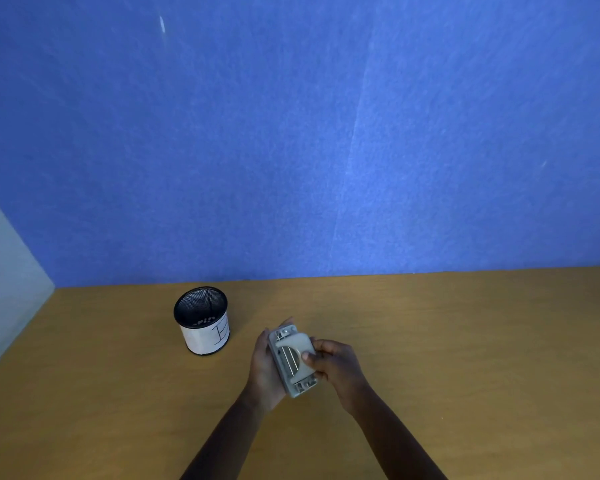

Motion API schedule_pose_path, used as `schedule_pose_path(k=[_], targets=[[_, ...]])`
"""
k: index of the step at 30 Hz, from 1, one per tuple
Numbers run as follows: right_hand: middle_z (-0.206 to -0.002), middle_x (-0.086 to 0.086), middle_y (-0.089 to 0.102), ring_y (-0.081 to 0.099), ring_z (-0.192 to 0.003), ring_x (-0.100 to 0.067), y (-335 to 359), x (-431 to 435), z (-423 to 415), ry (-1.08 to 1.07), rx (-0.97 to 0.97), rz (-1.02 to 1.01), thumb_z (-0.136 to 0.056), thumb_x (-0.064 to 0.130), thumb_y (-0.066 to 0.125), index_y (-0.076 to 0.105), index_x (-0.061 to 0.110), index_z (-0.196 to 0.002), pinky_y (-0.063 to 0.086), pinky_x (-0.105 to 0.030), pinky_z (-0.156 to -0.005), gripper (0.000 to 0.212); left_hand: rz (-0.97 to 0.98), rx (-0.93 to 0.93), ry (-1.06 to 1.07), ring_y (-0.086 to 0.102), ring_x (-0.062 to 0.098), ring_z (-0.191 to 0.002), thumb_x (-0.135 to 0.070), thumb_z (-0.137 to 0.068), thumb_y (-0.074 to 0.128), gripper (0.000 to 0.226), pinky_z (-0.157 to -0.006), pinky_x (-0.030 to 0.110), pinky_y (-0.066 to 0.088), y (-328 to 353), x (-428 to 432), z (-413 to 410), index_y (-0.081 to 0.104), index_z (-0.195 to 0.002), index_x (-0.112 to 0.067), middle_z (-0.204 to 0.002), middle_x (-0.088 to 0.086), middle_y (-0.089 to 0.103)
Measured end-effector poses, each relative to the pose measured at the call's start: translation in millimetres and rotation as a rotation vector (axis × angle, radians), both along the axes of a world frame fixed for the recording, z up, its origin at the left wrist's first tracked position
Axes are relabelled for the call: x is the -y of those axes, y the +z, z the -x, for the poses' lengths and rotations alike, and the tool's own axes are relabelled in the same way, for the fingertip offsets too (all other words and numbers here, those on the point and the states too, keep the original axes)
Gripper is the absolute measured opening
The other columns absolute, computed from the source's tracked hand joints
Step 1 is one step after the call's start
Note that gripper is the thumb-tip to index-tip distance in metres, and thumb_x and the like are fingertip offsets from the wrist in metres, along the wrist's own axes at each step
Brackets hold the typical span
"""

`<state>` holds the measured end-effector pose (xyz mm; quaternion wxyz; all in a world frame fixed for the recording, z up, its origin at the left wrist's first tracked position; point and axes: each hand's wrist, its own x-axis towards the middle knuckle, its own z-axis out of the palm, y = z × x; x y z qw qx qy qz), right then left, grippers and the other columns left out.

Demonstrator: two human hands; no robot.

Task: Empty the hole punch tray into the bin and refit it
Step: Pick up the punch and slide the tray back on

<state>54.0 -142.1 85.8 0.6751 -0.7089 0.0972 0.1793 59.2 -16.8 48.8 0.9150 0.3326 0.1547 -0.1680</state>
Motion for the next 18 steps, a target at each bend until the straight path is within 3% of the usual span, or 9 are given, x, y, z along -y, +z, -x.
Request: schedule_pose_path(k=[4, 9, 13, 16, 18], targets=[[-0.063, -0.003, 0.059, 0.053, -0.056, -0.011, -1, -2, 0, -0.020, 0.018, 0.042, -0.083, -0.006, 0.059, 0.065, -0.013, -0.102, 0.042, -0.019, -0.050, 0.021, -0.027, 0.000, -0.013, 0.057, 0.027, -0.073, -0.050, -0.095, 0.017, 0.053, -0.067, 0.034, 0.045, -6, 1, -3, 0.061, -0.099, -0.022, -0.070, 0.009, 0.072], [-0.069, -0.009, 0.061, 0.056, -0.059, -0.015, -2, 1, -2, -0.053, -0.011, 0.018, -0.082, -0.007, 0.059, 0.066, -0.013, -0.101, 0.047, -0.022, -0.055, 0.021, -0.079, 0.013, -0.002, 0.059, 0.026, -0.076, -0.053, -0.095, 0.022, 0.051, -0.068, 0.034, 0.047, -9, 6, -4, 0.059, -0.103, -0.019, -0.086, 0.011, 0.064], [-0.073, -0.012, 0.061, 0.056, -0.061, -0.015, 0, 0, -3, -0.037, -0.025, 0.006, -0.085, -0.003, 0.059, 0.065, -0.014, -0.101, 0.048, -0.020, -0.055, 0.021, -0.104, -0.042, 0.006, 0.057, 0.026, -0.074, -0.047, -0.096, 0.026, 0.045, -0.065, 0.033, 0.047, -8, 6, -3, 0.061, -0.097, -0.019, -0.086, 0.012, 0.062], [-0.072, -0.011, 0.059, 0.054, -0.062, -0.016, -3, 0, -4, -0.091, -0.022, -0.018, -0.089, 0.003, 0.055, 0.063, -0.017, -0.103, 0.046, -0.019, -0.053, 0.025, -0.062, -0.085, 0.068, 0.055, 0.025, -0.069, -0.045, -0.098, 0.026, 0.046, -0.060, 0.030, 0.048, -11, 7, -4, 0.061, -0.089, -0.018, -0.081, 0.012, 0.061], [-0.076, -0.012, 0.060, 0.053, -0.063, -0.016, -7, 3, -4, -0.118, -0.002, 0.043, -0.089, 0.001, 0.055, 0.066, -0.013, -0.102, 0.046, -0.021, -0.054, 0.023, 0.026, -0.103, 0.102, 0.060, 0.028, -0.068, -0.046, -0.098, 0.027, 0.051, -0.062, 0.036, 0.051, -13, 7, -4, 0.064, -0.084, -0.015, -0.075, 0.014, 0.068]])
